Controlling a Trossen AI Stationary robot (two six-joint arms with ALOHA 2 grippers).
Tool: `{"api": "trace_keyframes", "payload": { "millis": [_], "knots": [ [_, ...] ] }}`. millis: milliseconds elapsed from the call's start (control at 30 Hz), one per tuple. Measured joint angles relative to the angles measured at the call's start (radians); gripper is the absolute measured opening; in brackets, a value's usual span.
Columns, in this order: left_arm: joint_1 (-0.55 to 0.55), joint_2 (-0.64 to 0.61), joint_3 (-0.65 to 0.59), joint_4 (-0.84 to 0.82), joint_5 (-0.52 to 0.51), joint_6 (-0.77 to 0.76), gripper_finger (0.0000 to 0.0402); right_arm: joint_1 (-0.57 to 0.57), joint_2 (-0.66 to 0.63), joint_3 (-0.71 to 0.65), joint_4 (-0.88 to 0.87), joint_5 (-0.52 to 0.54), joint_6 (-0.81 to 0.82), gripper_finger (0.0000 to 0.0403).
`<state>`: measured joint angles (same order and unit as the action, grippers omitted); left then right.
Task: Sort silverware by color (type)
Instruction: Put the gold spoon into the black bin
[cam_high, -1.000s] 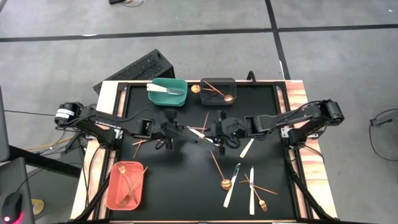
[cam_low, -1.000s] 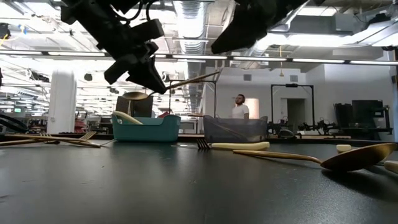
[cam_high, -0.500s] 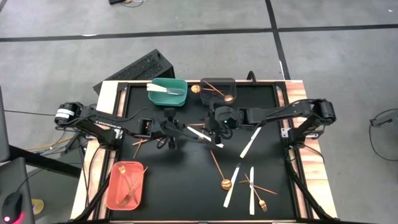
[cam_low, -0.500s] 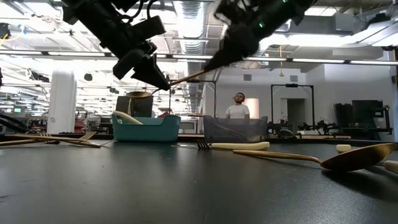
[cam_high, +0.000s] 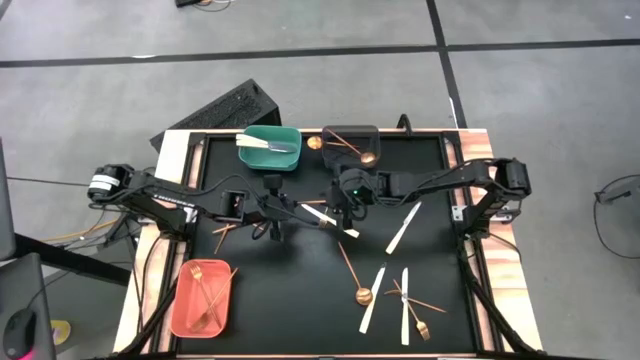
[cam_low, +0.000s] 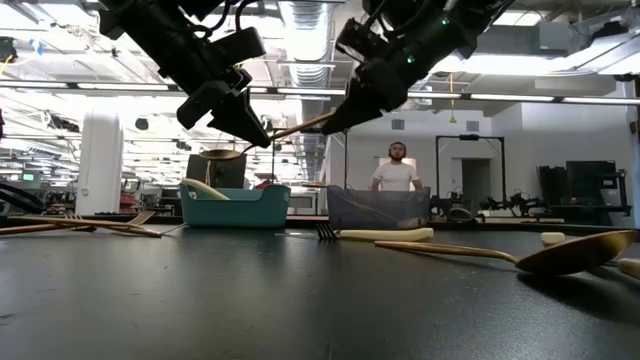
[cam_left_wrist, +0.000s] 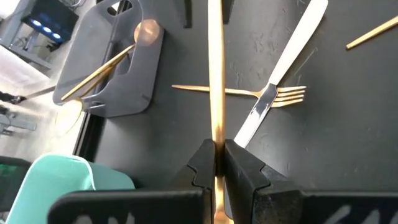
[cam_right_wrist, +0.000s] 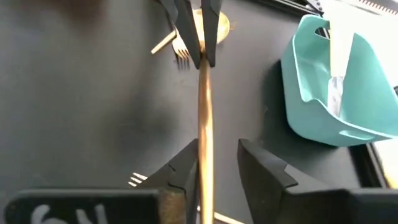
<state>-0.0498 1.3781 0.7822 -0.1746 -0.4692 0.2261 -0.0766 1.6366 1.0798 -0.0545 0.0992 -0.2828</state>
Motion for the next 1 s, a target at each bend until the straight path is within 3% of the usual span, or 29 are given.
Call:
{"api": "trace_keyframes", "payload": {
  "millis": [267,467,600,867,1000],
  "knots": [
    [0.001,0.0,0.0,-0.001,0.034,0.09,0.001,0.03,0.003,0.0,0.003,0.001,0.066,0.0097],
    [0.012,0.0,0.0,0.005,0.041,0.132,0.0011,0.043,0.004,0.0,0.002,0.027,0.108,0.0039],
    [0.025,0.0,0.0,0.011,0.033,0.117,0.0013,0.042,0.004,0.0,0.0,0.08,0.168,0.0039],
    [0.027,0.0,0.0,-0.027,-0.167,0.042,0.0062,-0.017,-0.056,-0.002,-0.137,0.275,0.197,0.0039],
    [0.029,0.0,0.0,-0.032,-0.192,-0.064,0.009,-0.099,-0.117,-0.014,-0.135,0.26,0.169,0.0039]
  ]
}}
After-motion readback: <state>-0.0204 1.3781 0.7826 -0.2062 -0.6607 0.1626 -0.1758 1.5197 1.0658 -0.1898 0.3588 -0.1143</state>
